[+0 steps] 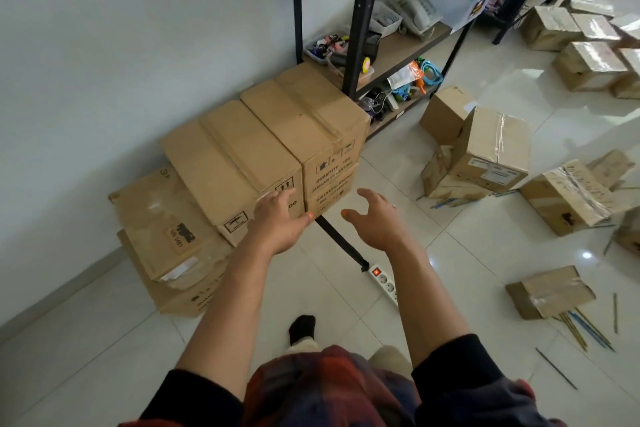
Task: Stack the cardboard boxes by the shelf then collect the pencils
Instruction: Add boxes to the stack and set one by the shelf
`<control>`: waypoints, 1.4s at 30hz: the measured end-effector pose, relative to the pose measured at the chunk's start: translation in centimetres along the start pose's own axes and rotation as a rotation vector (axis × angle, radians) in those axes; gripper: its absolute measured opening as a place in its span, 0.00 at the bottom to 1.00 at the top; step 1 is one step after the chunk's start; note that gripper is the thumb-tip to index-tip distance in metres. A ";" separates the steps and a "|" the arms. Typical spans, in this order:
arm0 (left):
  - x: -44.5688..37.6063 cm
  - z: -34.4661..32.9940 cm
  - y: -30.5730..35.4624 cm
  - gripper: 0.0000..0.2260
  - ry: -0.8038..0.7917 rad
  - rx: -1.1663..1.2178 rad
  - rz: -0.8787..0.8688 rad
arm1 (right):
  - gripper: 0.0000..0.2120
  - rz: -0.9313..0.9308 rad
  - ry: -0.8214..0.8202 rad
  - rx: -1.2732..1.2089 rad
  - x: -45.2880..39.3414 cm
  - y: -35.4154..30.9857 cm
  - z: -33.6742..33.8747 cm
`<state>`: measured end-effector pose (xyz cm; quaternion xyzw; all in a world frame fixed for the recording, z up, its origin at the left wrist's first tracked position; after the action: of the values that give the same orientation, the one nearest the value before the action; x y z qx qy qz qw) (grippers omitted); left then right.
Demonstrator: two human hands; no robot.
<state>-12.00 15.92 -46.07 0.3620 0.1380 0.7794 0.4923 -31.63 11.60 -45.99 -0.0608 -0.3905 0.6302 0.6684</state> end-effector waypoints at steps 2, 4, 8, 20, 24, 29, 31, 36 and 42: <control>-0.4 -1.0 1.7 0.31 -0.007 0.011 0.005 | 0.30 -0.019 -0.018 -0.007 -0.4 1.7 1.2; -0.7 -2.1 3.3 0.30 0.003 -0.001 0.011 | 0.30 -0.023 -0.043 -0.005 -1.0 3.4 2.5; -0.1 -5.7 7.0 0.30 0.018 0.021 0.037 | 0.30 -0.021 -0.086 -0.027 -1.3 7.1 6.2; 2.4 -18.8 18.7 0.30 -0.028 0.155 0.054 | 0.24 -0.009 -0.030 -0.131 -1.7 19.8 17.9; 2.6 -20.6 19.7 0.29 -0.051 0.127 0.081 | 0.23 -0.003 -0.055 -0.136 -1.8 21.9 18.5; 0.9 -21.7 21.8 0.29 -0.038 0.156 0.096 | 0.23 -0.001 -0.088 -0.155 -3.5 23.7 19.8; 0.0 -22.6 22.8 0.28 -0.042 0.148 0.105 | 0.23 -0.006 -0.102 -0.159 -4.6 24.4 20.5; -3.6 -25.7 26.0 0.27 -0.104 0.140 0.119 | 0.23 -0.022 -0.128 -0.144 -8.6 26.7 22.8; -10.0 -28.4 31.4 0.27 -0.140 0.133 0.145 | 0.22 -0.033 -0.144 -0.129 -15.8 28.6 27.1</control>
<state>-50.26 -3.72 -52.28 0.4564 0.1282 0.7750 0.4180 -69.02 -7.92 -50.84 -0.0518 -0.4781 0.5954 0.6436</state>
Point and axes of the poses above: each hand's wrist, its own x-axis away from the middle knuckle, its own z-axis out of the back of the hand, y = z × x, the point moved 10 cm from there along -x, towards the middle knuckle, and after that the axes turned 2 degrees about y, right-handed, at the moved point
